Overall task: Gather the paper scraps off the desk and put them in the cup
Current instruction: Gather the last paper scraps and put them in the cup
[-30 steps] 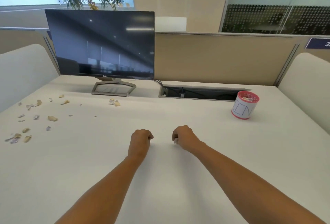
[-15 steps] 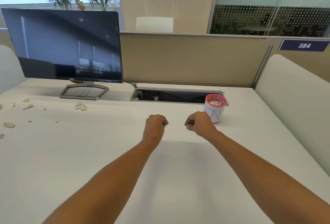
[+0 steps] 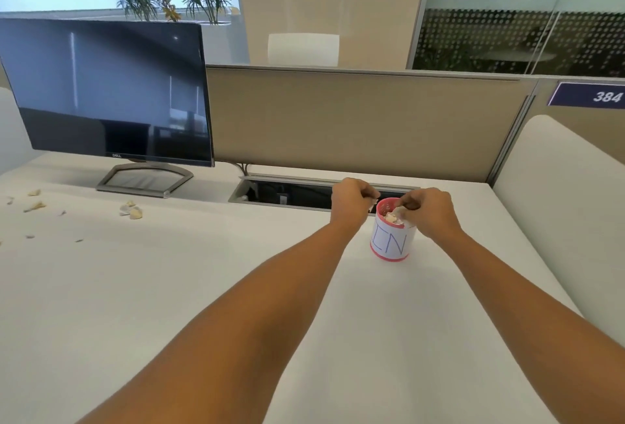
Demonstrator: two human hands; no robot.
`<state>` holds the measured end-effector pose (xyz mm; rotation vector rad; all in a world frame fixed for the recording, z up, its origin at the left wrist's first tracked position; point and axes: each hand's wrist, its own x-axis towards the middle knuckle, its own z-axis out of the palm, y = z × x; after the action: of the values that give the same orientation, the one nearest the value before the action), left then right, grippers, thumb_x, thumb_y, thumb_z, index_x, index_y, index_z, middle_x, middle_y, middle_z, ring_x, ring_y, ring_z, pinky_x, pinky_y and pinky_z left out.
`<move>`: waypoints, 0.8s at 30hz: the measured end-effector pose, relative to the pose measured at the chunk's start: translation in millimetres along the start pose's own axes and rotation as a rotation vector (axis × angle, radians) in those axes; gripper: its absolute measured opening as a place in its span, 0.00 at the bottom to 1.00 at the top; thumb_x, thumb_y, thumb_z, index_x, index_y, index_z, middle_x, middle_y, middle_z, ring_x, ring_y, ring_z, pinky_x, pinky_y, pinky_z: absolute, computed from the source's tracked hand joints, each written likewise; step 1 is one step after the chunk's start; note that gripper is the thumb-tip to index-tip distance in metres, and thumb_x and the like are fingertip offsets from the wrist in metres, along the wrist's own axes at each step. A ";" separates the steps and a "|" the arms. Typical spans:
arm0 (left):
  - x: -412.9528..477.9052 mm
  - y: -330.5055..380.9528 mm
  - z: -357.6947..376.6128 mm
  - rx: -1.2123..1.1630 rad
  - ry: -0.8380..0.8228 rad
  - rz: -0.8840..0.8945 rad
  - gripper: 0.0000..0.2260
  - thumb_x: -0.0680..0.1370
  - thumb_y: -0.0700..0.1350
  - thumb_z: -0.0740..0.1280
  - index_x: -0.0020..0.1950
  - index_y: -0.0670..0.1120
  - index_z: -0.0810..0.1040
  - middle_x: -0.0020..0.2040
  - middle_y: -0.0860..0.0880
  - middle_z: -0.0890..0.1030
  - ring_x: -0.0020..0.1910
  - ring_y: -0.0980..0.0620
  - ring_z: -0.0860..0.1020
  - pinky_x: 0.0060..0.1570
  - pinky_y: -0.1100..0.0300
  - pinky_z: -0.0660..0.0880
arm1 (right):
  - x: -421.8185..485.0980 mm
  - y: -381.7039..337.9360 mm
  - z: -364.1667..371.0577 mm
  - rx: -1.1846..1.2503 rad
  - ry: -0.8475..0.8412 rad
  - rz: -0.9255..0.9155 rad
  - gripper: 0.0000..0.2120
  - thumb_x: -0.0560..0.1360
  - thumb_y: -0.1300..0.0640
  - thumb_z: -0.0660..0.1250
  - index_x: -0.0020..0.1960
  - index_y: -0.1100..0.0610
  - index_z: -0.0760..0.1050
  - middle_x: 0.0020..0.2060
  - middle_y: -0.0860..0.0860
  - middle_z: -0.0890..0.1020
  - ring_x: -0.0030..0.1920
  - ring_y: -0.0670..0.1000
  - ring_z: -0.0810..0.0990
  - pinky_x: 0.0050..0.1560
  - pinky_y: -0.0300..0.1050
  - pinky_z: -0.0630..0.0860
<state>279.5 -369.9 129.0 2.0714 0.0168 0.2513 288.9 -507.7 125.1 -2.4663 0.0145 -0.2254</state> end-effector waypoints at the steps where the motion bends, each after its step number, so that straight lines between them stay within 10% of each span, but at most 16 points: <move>1: 3.2 2.2 6.0 -0.005 -0.008 -0.007 0.07 0.75 0.33 0.66 0.51 0.35 0.82 0.50 0.37 0.83 0.50 0.43 0.81 0.56 0.57 0.75 | 5.1 2.9 0.5 0.027 0.012 0.001 0.07 0.70 0.61 0.72 0.47 0.61 0.82 0.46 0.59 0.84 0.44 0.53 0.79 0.46 0.41 0.73; 24: 37.2 -0.4 39.4 -0.092 -0.022 -0.142 0.12 0.79 0.34 0.57 0.60 0.38 0.74 0.56 0.36 0.79 0.53 0.40 0.79 0.58 0.48 0.77 | 32.2 4.3 15.8 -0.200 -0.281 -0.095 0.13 0.75 0.66 0.61 0.59 0.63 0.77 0.55 0.59 0.80 0.58 0.59 0.77 0.58 0.47 0.73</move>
<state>323.3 -399.4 116.4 1.9711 0.1365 0.1398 323.4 -503.6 115.4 -2.6791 -0.2103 0.0889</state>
